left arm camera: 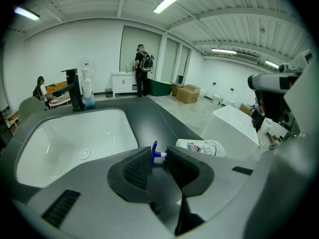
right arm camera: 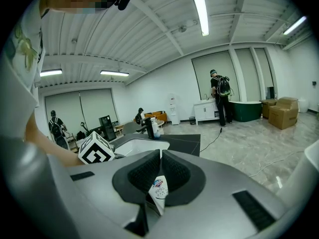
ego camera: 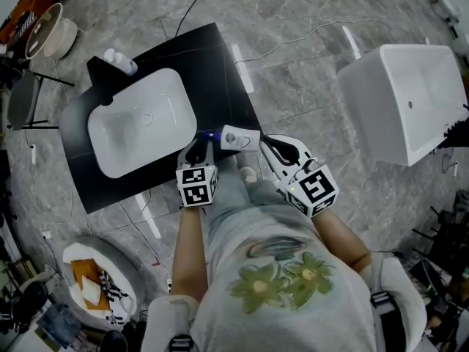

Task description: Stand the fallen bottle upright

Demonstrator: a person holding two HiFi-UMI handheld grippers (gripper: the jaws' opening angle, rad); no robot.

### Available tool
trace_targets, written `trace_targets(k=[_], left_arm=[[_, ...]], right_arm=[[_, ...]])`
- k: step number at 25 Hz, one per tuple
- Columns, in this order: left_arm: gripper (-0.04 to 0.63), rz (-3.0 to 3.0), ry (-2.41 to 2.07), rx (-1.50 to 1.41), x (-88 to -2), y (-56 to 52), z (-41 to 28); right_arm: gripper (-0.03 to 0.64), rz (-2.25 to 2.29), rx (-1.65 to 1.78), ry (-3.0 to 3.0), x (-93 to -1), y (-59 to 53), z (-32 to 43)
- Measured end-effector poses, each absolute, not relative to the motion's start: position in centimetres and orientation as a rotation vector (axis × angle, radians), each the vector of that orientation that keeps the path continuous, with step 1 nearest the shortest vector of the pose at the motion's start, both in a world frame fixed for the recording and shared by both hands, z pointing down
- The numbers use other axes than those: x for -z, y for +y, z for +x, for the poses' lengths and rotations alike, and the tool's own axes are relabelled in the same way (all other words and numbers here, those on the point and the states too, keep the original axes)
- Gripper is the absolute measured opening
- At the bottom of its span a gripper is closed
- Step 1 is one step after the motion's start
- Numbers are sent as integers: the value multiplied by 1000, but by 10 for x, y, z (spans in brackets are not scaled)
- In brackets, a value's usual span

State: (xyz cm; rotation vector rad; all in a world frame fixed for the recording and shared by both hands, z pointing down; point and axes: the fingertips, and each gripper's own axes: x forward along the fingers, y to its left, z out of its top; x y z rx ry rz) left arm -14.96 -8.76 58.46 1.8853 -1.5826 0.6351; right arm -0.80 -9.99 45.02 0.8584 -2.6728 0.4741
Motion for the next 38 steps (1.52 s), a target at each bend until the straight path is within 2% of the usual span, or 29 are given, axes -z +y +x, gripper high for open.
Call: trace_targets(k=[3, 7, 28, 38], left_arm=[[119, 1877, -1563, -661, -592, -93, -150], [129, 1879, -1544, -702, -600, -96, -149], [129, 1841, -1507, -824, -628, -105, -158], [75, 1868, -1516, -848, -628, -107, -151]], right_arm=[[44, 861, -484, -2663, -454, -105, -8], [44, 861, -492, -2654, -458, -107, -9], [44, 873, -516, -2632, -467, -116, -4], [44, 886, -518, -2629, -468, -114, 0]])
